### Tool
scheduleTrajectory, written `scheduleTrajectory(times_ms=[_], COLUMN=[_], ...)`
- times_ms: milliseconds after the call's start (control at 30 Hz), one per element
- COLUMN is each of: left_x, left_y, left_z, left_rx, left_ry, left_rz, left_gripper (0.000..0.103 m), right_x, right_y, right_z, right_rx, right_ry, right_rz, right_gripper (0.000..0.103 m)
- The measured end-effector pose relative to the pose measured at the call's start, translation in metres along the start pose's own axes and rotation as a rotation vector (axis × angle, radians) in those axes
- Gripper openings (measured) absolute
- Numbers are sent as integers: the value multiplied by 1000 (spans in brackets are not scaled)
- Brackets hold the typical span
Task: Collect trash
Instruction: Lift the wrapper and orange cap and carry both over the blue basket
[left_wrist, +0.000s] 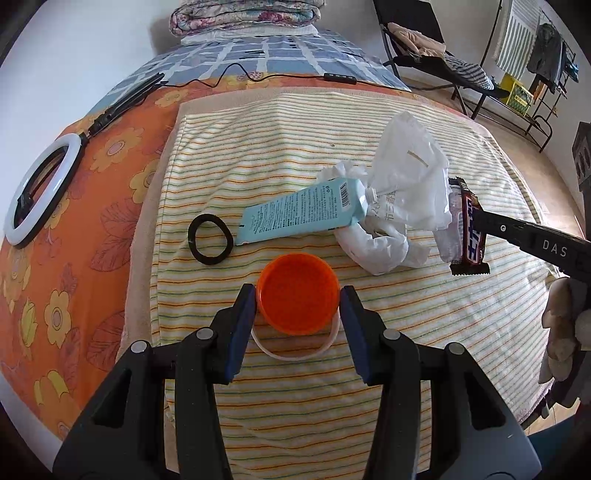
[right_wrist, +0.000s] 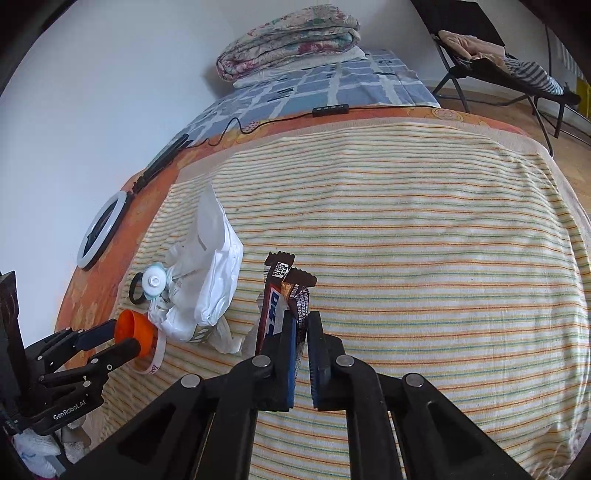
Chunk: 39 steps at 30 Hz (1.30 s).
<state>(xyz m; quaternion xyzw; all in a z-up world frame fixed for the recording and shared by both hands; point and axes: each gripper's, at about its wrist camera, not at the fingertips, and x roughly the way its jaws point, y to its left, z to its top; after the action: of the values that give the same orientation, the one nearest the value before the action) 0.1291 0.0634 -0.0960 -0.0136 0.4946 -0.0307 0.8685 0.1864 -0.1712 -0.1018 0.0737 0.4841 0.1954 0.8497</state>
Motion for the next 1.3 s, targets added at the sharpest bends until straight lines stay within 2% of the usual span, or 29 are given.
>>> scheduleTrajectory(times_ms=[267,567,900,1300], left_x=[-22,-58,-91,-112], left_y=[-10,-23,-39,-69], left_z=[-6,-24,-67,-141], left_rx=[42,63,75,119], left_ry=[-42,-70,-54,-6], left_rz=[7,-31,-56,-74], left_gripper=[47,47,47,47], right_x=[-29,-74,-108,-151], right_y=[2,14,16,16], right_z=[-3,-25,-82,-165], right_rx=[-34,-79,-105,-144], right_ry=[-52,-90,-40,11], right_rz=[-14,11,53,63], right_gripper=[2,2,2,2])
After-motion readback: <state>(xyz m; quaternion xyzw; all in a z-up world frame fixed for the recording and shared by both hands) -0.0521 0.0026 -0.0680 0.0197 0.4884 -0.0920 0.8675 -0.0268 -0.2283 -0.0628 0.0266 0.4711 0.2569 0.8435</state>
